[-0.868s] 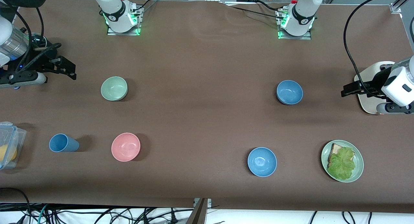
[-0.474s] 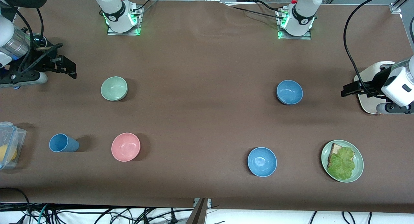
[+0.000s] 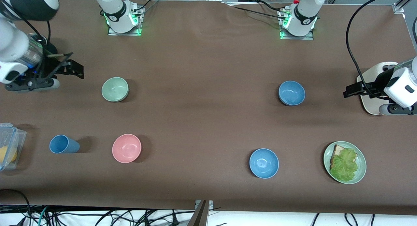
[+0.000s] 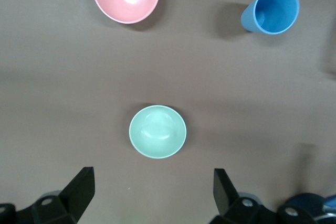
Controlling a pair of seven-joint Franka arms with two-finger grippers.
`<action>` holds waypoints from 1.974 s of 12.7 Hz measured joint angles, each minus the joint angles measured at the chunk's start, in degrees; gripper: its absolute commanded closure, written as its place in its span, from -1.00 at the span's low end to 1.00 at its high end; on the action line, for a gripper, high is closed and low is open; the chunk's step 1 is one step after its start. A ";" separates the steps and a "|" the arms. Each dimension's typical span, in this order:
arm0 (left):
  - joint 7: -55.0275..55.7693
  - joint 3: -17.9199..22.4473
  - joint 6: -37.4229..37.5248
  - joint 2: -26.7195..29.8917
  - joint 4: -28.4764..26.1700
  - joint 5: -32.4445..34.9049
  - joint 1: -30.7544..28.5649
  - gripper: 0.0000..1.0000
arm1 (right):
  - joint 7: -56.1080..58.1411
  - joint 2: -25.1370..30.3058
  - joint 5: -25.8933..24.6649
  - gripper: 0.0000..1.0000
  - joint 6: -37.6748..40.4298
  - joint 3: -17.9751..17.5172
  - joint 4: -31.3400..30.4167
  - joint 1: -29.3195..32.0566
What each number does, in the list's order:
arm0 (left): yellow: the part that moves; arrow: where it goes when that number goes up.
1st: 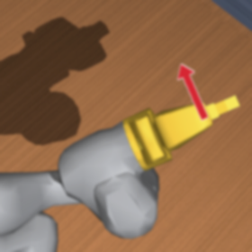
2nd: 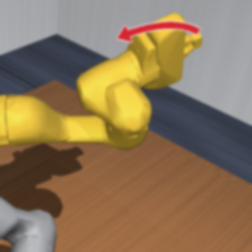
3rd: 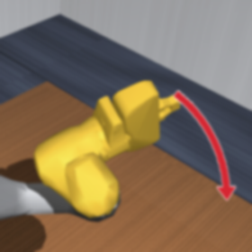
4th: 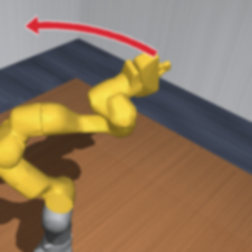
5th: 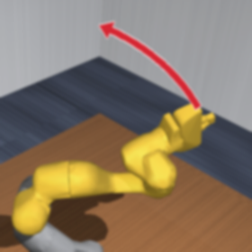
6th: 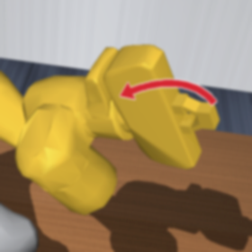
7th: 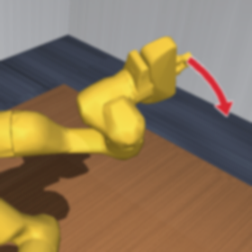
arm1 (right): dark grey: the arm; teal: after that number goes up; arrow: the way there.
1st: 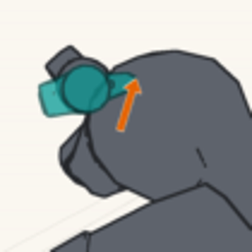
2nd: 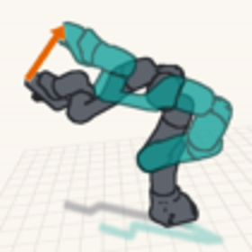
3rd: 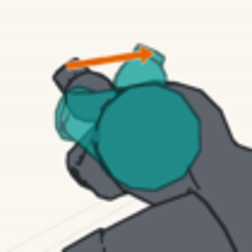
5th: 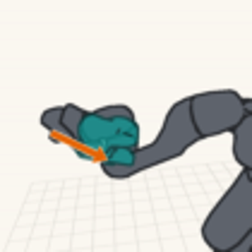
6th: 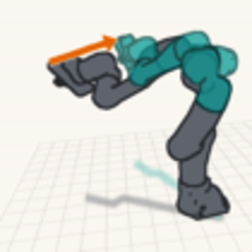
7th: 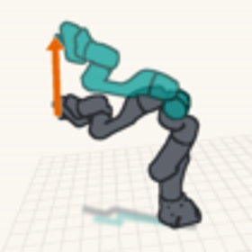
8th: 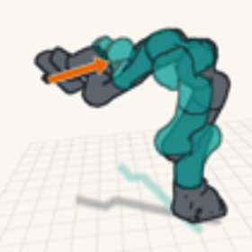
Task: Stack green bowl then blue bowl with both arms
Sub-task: 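Reach the right gripper toward the pale green bowl, then grasp the pale green bowl rim with the right gripper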
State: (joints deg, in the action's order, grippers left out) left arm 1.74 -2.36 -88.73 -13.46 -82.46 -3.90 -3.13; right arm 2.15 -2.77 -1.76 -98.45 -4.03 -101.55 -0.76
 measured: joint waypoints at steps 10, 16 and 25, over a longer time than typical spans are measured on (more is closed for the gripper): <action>0.00 0.02 0.00 -0.11 0.01 0.00 -0.15 -1.00 | 0.08 -1.82 -0.08 -0.89 -41.87 4.07 -40.31 0.42; 0.00 0.02 0.00 -0.35 0.02 0.00 -0.15 -1.00 | 1.68 -7.91 -0.08 0.50 -50.95 5.49 -41.50 0.45; 0.00 0.02 0.00 -0.41 0.05 0.00 -0.17 -1.00 | -13.55 -10.39 -0.06 1.00 -52.15 -4.63 -34.92 -1.75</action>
State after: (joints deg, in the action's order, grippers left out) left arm 1.74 -2.34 -88.73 -13.87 -82.41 -3.90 -3.30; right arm -11.40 -13.16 -1.82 -150.60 -8.66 -136.47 -2.51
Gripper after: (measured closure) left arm 0.000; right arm 0.930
